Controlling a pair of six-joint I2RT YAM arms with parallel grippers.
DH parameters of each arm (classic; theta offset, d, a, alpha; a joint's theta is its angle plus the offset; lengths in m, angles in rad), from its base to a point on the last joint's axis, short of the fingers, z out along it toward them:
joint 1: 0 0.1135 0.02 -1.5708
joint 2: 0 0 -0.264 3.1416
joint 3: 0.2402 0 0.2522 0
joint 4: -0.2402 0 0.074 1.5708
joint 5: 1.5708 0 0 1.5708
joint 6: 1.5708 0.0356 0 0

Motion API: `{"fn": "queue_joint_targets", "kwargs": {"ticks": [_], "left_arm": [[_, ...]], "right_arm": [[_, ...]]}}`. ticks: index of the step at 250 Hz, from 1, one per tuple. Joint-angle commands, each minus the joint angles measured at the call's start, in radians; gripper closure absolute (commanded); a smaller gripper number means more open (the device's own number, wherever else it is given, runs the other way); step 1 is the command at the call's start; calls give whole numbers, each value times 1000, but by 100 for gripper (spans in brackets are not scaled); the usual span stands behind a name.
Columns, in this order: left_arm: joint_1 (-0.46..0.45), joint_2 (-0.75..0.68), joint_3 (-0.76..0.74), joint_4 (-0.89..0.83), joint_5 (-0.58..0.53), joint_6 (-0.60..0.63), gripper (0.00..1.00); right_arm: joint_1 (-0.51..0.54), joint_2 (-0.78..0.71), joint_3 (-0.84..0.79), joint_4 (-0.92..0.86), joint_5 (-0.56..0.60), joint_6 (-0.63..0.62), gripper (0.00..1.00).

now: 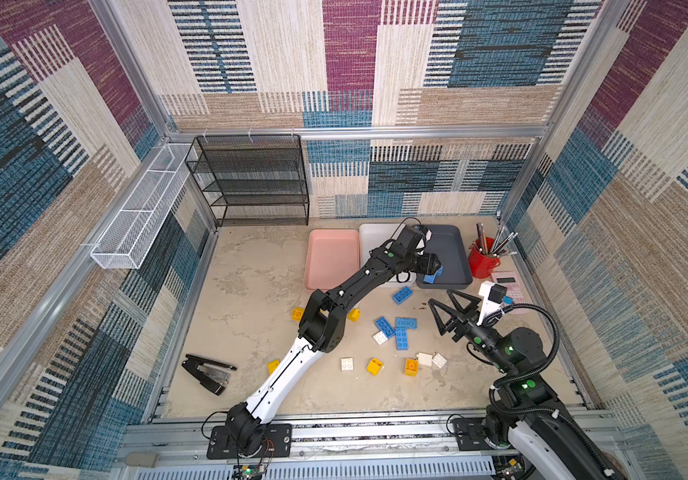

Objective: Sort the legos into containers by color
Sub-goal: 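Carry the blue brick with the left gripper into the grey tray and release, then withdraw the left gripper while the right gripper grasps another blue brick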

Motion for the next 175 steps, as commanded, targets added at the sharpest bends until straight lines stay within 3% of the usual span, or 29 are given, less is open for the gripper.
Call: {"fn": "queue_joint_targets", "kwargs": {"ticks": [1,80,138,175], "left_arm": [[2,-34,-4,14,0,3,32],[21,-253,-238,23,-58,-4,29],[56,-658,-792,249,-171,-25,28],[63,-929,-1061,270,-256,-11,29]], "right_arm": [[1,-1,11,11,8,-2,1],[1,39,48,-37,35,3,1],[5,195,127,-155,72,0,1],[111,360,211,-298,256,-34,0]]}}
